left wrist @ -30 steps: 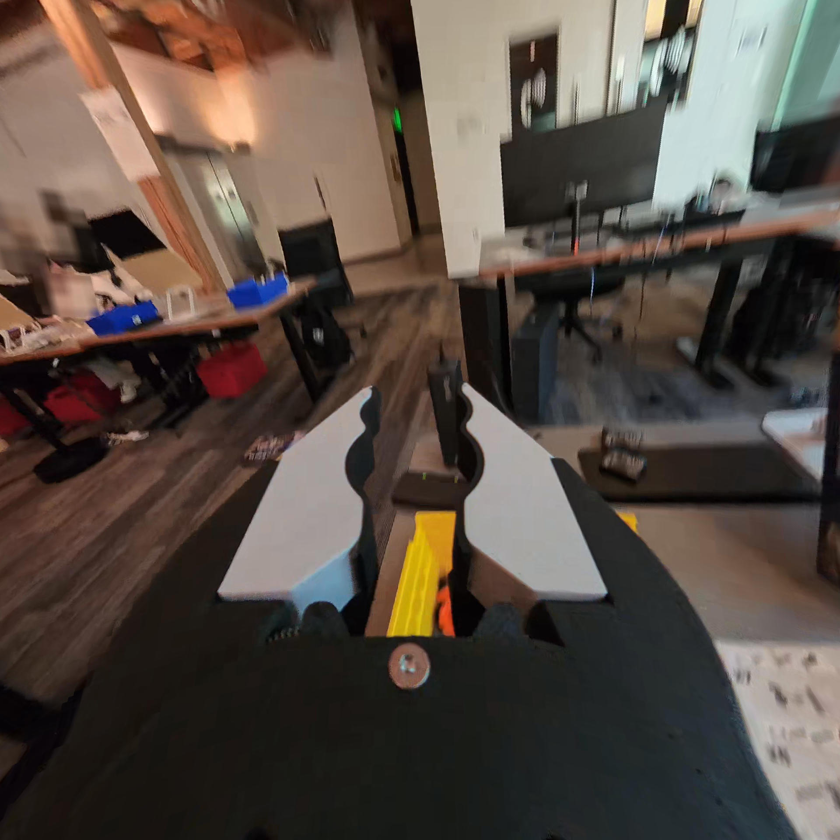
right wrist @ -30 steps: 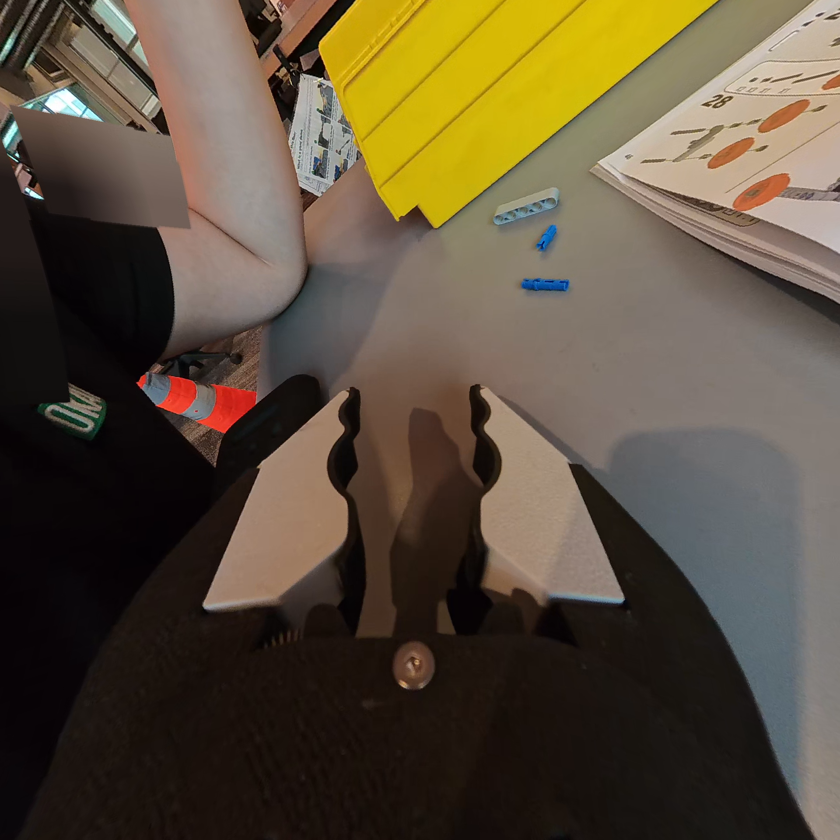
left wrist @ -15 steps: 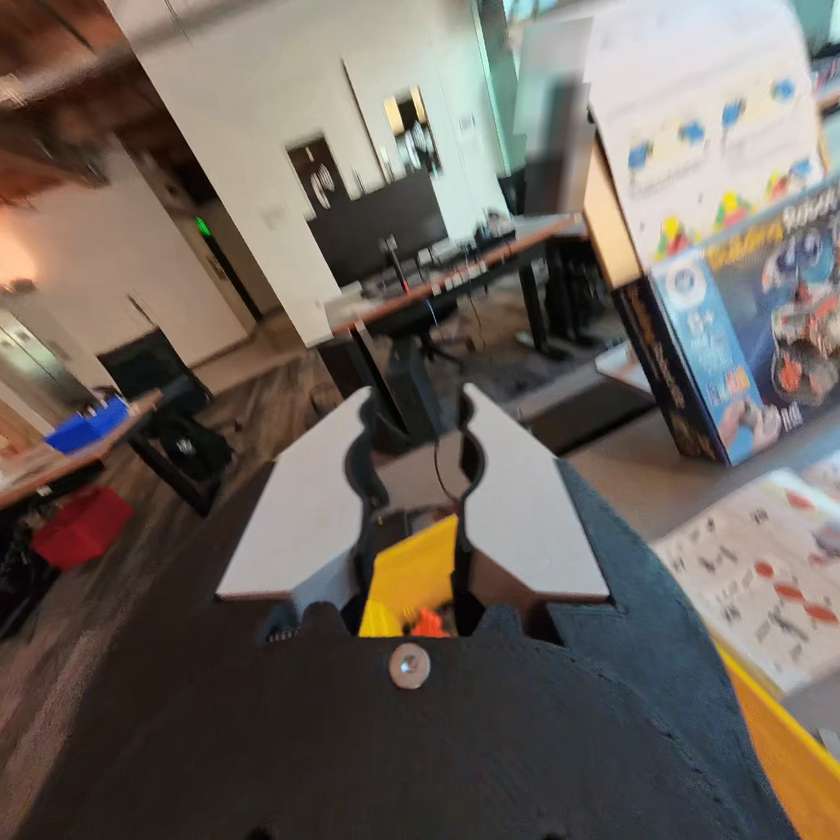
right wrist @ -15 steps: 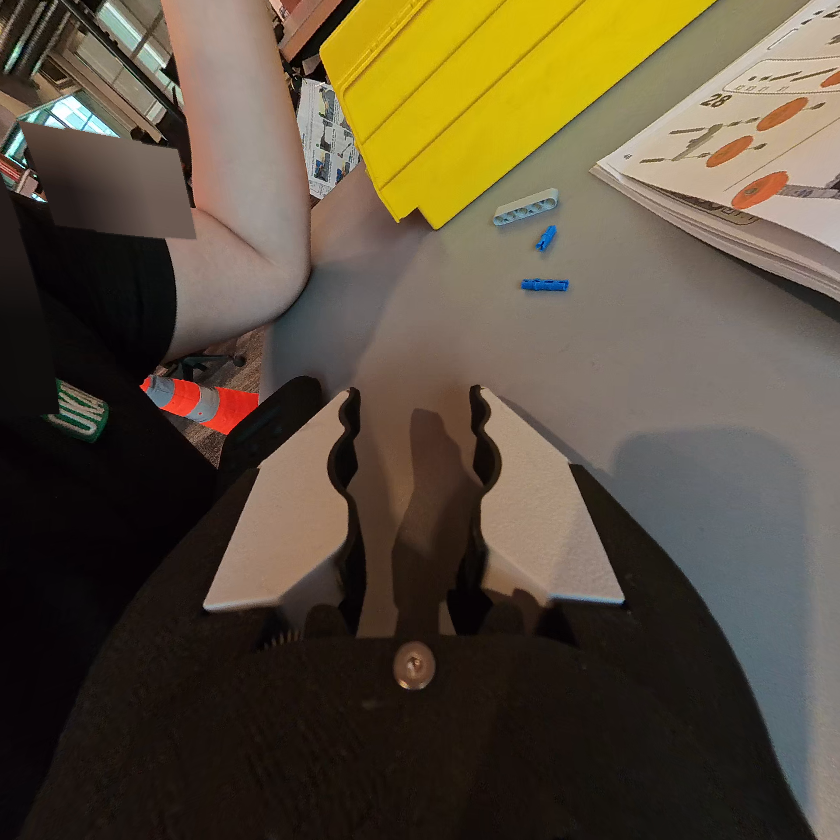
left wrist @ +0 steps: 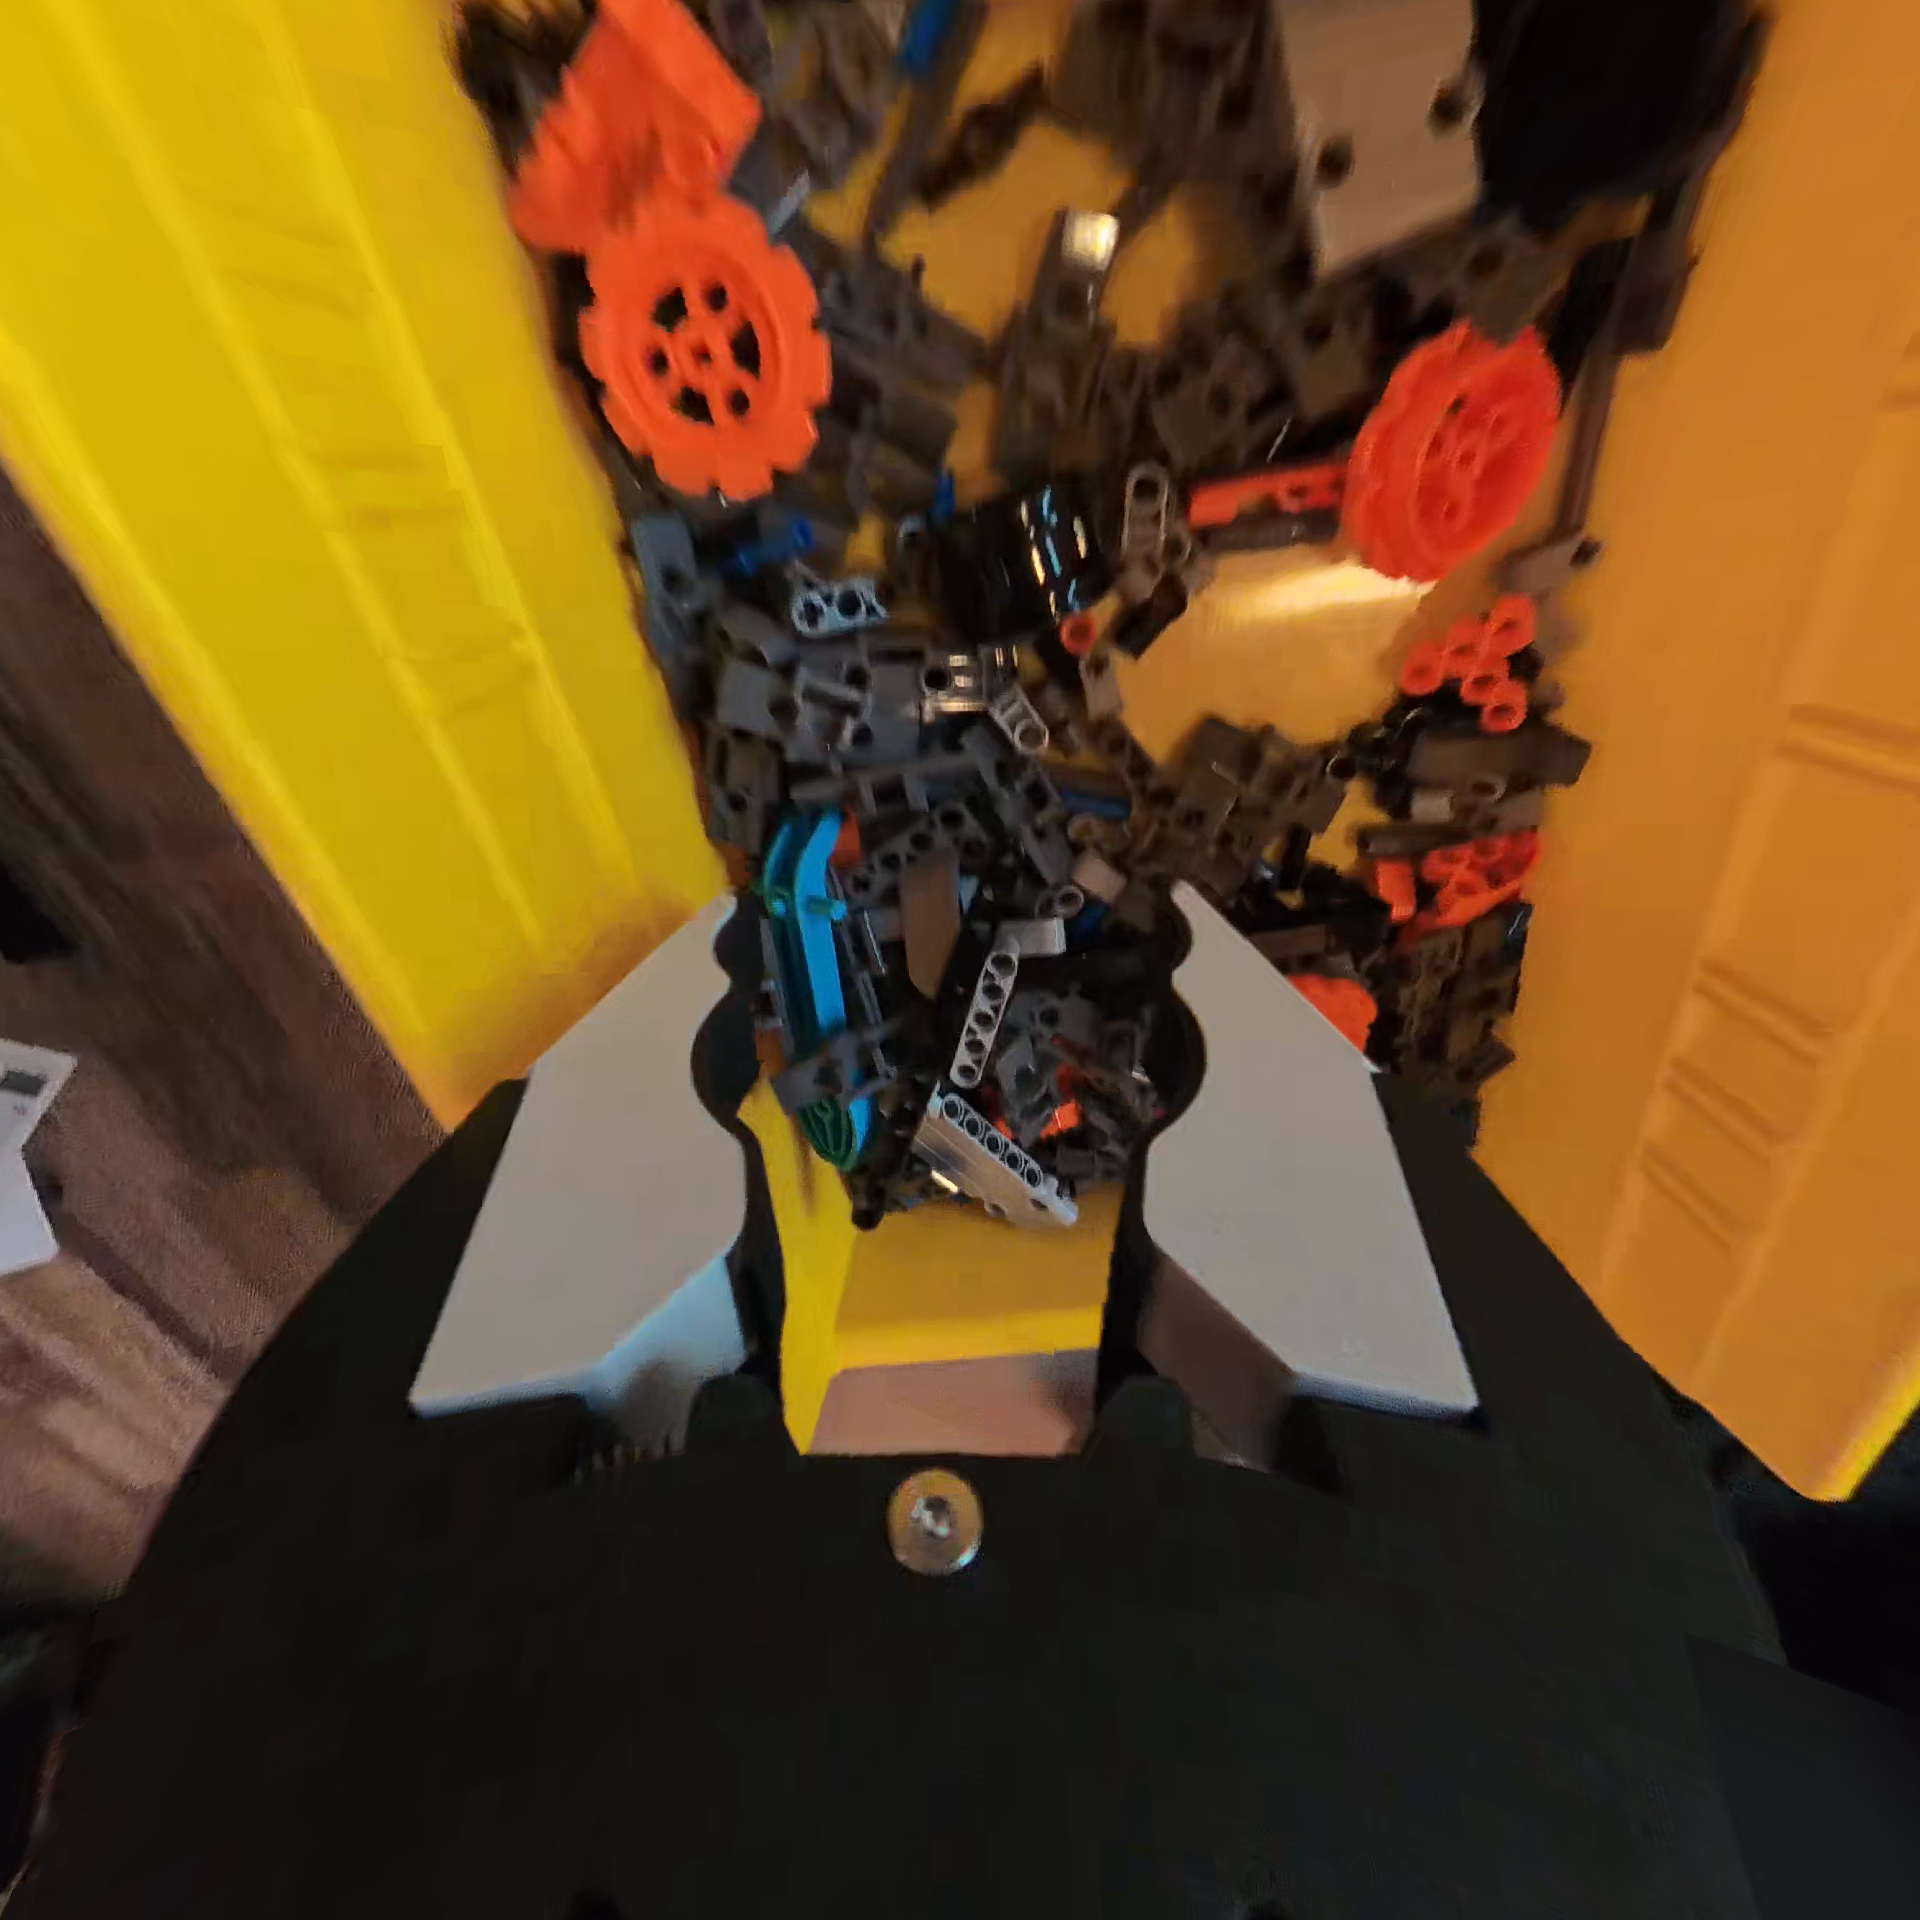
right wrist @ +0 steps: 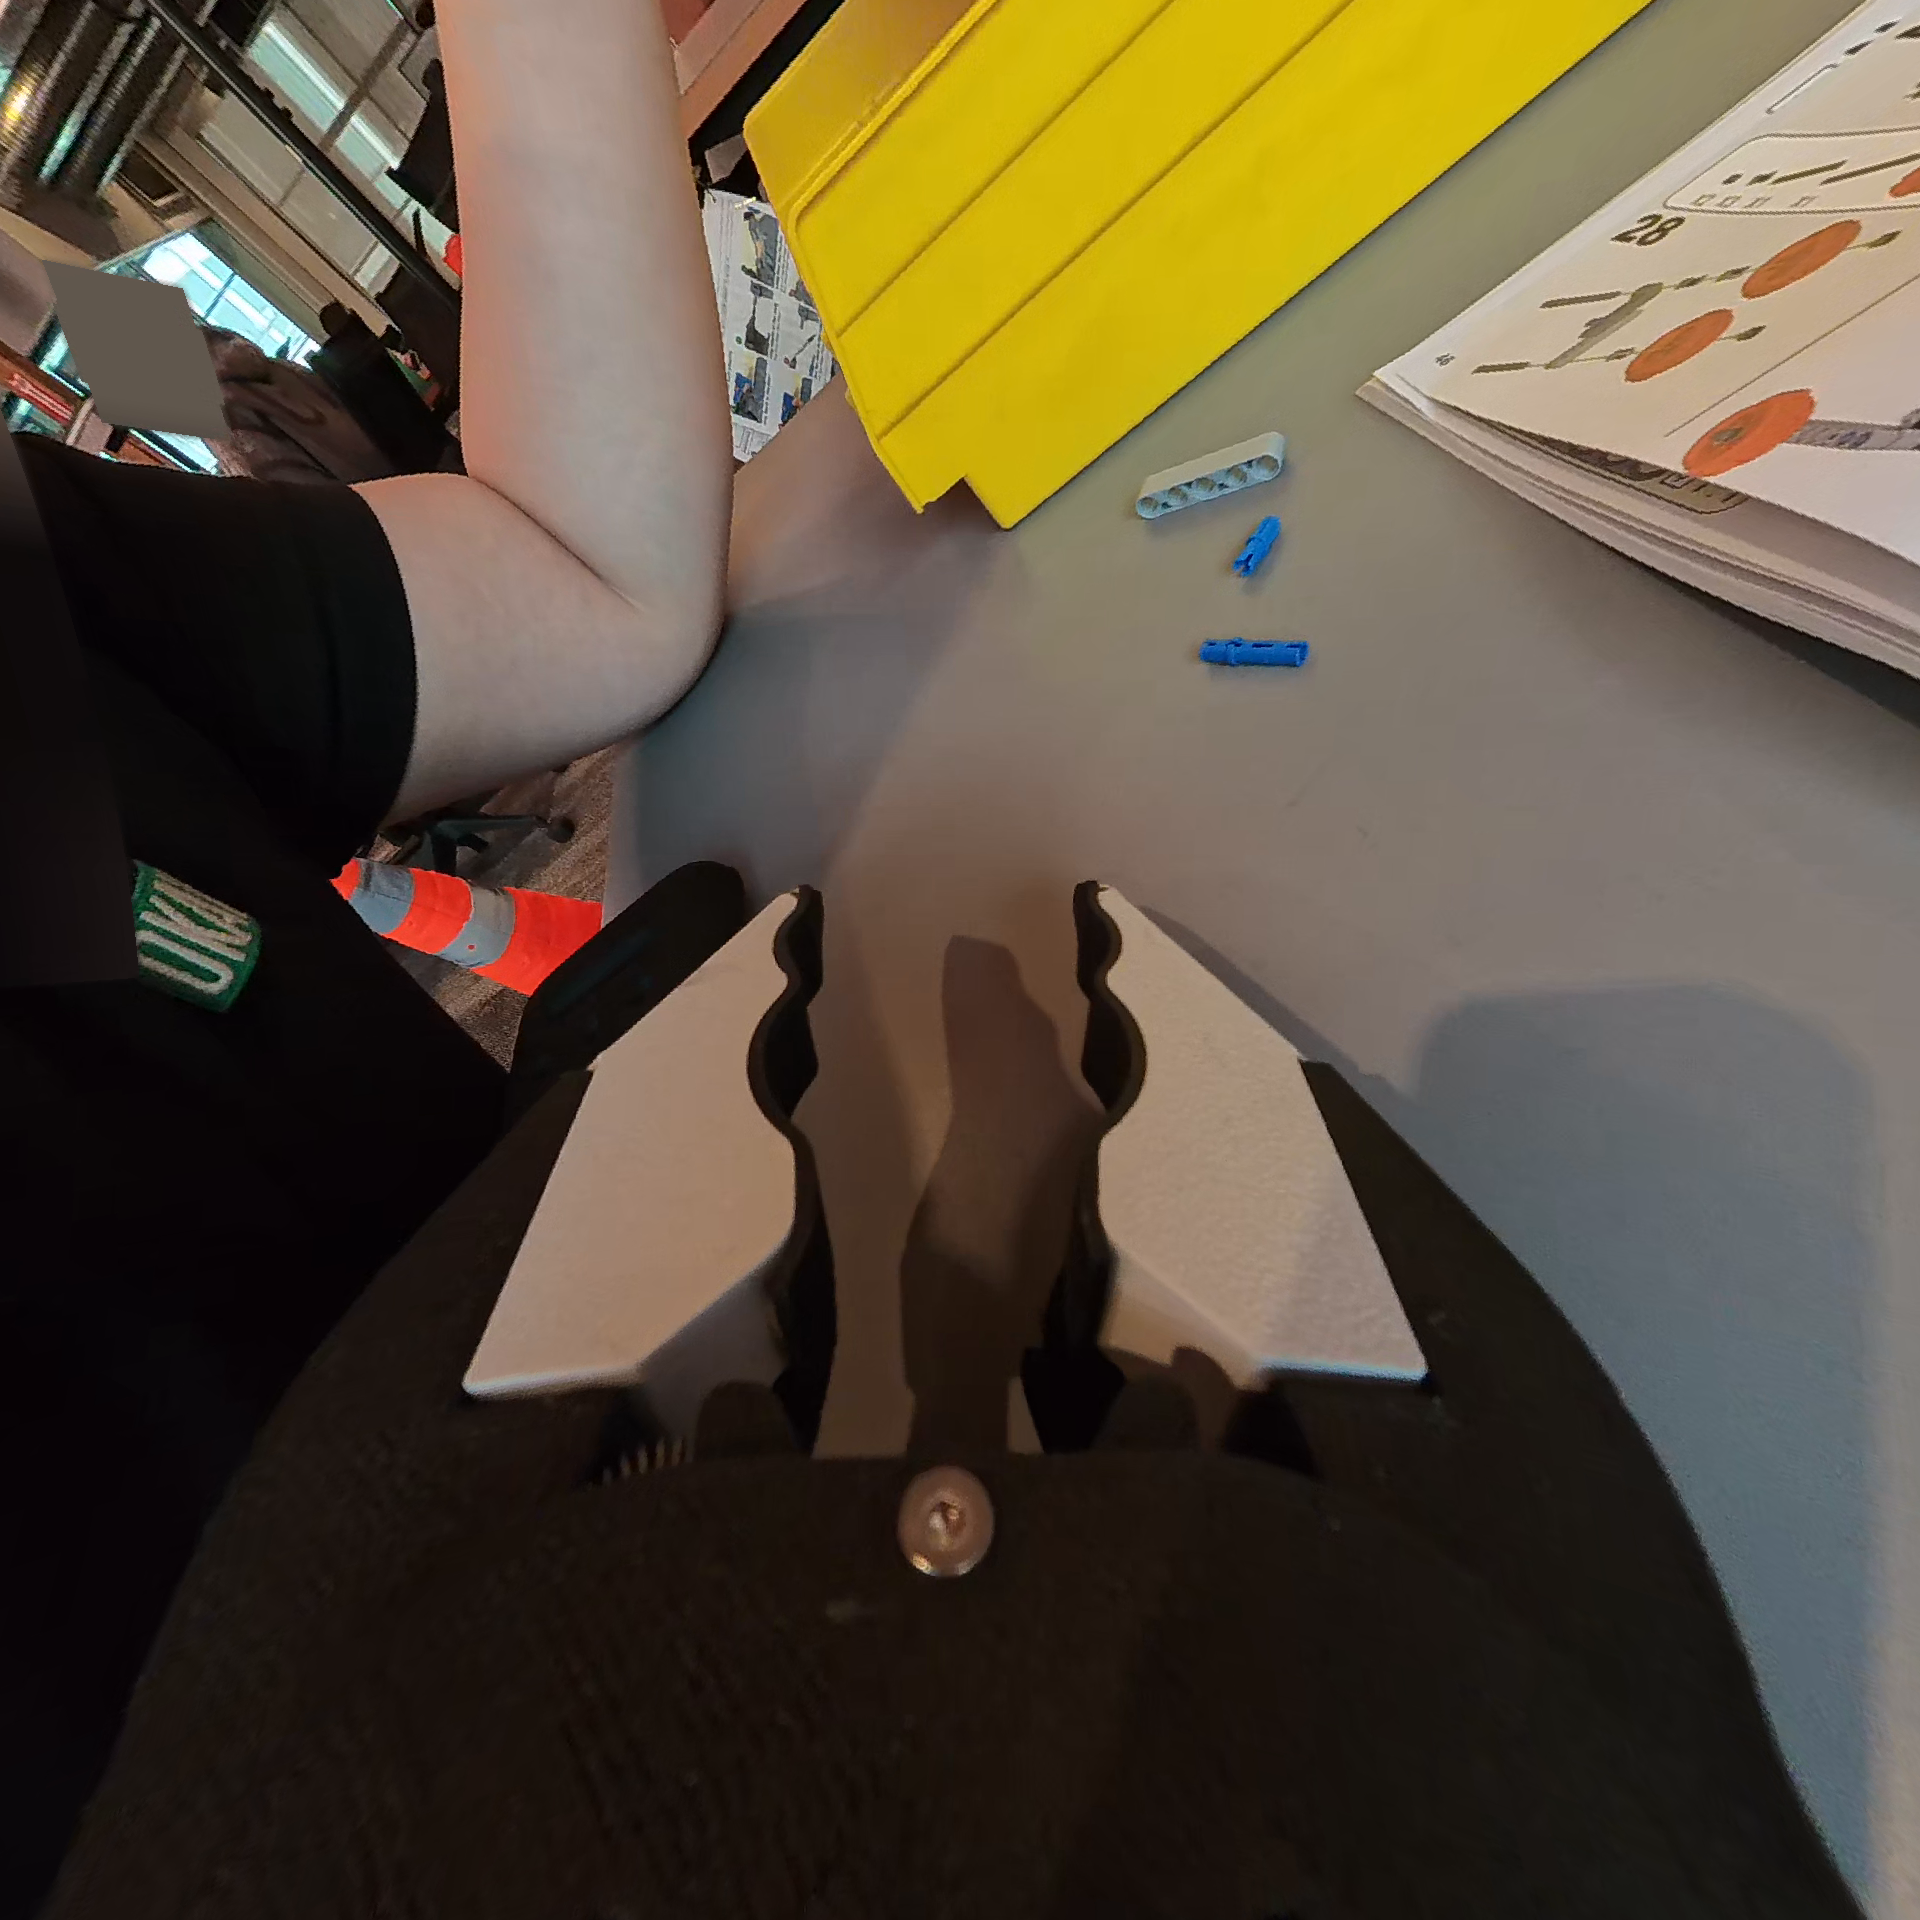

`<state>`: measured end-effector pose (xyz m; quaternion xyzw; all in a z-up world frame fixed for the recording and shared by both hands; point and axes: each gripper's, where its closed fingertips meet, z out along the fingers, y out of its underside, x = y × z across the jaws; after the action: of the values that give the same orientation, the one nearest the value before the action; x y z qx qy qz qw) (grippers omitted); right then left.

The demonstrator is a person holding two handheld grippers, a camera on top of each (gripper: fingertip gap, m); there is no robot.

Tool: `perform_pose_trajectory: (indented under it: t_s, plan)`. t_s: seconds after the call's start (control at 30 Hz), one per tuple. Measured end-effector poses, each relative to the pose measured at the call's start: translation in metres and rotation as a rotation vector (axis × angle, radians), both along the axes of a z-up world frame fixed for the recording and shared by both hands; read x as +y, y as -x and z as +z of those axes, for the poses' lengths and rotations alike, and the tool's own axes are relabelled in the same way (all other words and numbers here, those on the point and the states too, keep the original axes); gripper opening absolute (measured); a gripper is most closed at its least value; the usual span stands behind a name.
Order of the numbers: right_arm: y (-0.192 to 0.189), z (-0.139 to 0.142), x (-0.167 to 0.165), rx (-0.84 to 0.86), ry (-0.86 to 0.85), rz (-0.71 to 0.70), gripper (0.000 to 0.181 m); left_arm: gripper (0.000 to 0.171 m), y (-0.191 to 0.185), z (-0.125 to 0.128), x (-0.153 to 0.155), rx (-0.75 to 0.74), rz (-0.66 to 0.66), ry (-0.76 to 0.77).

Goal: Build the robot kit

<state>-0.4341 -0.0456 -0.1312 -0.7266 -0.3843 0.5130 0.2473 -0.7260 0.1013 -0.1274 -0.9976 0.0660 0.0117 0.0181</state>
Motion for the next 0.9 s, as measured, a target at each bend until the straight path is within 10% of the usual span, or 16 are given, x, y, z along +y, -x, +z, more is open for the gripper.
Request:
perform_pose_trajectory:
  t_s: [0.4,0.9]
  plan:
    - [0.0,0.0,-0.001,0.004,0.006,0.003,0.048,0.096,0.0,-0.023,-0.041,0.011,0.01,0.249]
    - [0.0,-0.001,-0.002,0.001,0.018,0.009,0.048,0.036,-0.043,-0.012,-0.023,-0.095,-0.172,0.173]
